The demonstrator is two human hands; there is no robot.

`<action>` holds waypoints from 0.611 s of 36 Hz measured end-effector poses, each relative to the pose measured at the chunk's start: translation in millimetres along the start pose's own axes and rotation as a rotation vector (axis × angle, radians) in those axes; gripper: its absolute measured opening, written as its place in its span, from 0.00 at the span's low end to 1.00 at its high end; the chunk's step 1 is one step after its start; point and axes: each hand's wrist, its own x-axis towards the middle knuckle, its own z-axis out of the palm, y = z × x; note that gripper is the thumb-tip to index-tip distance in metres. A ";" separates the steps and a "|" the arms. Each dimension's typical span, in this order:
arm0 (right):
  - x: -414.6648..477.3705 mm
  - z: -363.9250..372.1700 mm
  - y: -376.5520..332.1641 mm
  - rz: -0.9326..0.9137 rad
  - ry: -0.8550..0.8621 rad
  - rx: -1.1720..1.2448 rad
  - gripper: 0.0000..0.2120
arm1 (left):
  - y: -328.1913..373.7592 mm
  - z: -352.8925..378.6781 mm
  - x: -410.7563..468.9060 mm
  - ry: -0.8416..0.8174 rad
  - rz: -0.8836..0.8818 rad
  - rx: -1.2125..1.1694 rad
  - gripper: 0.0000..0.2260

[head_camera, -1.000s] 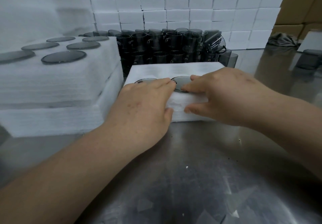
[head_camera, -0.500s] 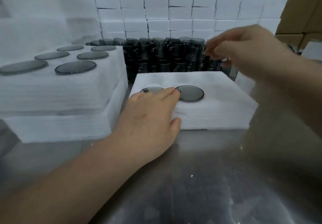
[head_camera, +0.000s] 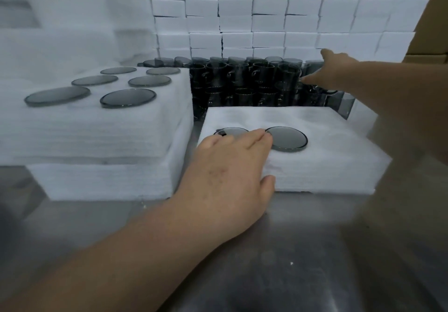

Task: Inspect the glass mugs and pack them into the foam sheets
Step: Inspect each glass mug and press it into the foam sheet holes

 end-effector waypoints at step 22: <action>3.6 9.7 -4.0 -0.114 0.349 0.048 0.27 | -2.7 2.3 -2.2 0.028 0.008 -0.036 0.25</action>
